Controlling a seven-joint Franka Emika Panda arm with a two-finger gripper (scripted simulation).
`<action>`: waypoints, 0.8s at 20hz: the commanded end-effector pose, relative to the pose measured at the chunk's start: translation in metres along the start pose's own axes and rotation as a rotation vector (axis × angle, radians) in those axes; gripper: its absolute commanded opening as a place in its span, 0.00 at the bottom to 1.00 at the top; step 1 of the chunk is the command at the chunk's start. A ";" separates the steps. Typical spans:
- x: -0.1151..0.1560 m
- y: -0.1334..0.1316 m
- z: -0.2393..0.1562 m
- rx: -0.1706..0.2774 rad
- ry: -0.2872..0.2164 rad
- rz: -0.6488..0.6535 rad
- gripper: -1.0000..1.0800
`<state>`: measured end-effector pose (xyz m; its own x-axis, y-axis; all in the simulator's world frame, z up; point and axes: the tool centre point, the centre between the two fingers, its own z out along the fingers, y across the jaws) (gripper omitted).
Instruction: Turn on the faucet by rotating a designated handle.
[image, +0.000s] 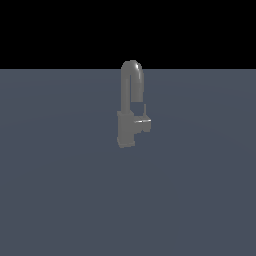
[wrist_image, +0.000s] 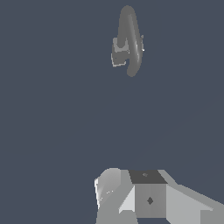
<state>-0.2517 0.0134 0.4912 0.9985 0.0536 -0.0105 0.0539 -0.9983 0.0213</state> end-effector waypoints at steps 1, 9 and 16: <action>0.000 0.000 0.000 0.000 0.000 0.000 0.00; 0.009 0.000 0.000 0.016 -0.020 0.016 0.00; 0.031 0.000 0.002 0.058 -0.071 0.058 0.00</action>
<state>-0.2267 0.0152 0.4894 0.9976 0.0065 -0.0684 0.0049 -0.9997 -0.0242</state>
